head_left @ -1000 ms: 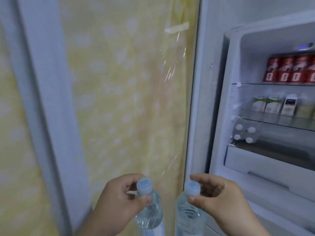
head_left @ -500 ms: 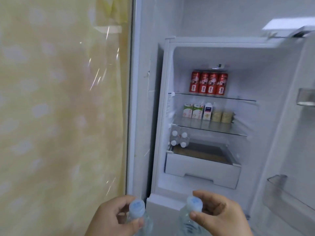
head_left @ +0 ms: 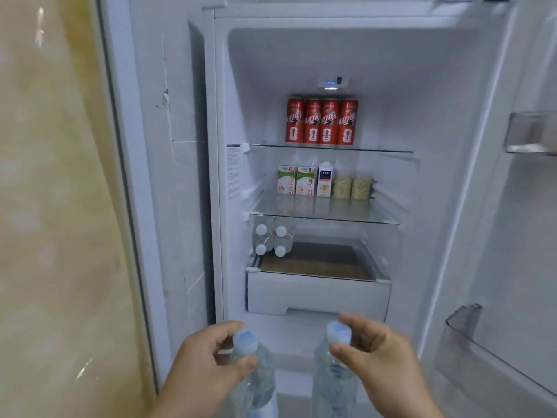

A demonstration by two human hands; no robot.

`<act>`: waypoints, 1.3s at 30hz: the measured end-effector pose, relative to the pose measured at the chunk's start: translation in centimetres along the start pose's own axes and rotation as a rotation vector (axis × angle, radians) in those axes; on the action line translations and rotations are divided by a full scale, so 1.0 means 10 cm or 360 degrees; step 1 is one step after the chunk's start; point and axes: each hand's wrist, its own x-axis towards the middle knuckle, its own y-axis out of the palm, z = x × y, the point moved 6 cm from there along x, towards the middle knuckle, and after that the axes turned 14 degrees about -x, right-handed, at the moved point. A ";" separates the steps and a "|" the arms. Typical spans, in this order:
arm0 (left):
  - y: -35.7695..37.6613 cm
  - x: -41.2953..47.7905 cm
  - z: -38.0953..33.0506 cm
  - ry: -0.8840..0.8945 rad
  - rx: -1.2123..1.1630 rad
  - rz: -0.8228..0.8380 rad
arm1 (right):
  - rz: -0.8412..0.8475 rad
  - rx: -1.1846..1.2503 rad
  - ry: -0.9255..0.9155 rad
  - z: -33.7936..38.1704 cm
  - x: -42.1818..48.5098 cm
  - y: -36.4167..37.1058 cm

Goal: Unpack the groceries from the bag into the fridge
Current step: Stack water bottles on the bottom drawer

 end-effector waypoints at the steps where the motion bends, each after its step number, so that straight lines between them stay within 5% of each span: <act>1: 0.07 0.12 0.02 0.0010 0.0008 0.0032 | 0.0006 -0.0003 0.0004 -0.04 0.12 0.00; 17: 0.69 1.59 0.45 0.0041 0.0023 0.0083 | -0.0169 -0.0162 0.0101 -0.68 1.55 0.01; 39: 1.04 2.69 0.84 0.0109 -0.0089 0.0353 | -0.0619 -0.0301 0.0267 -1.23 2.27 -0.19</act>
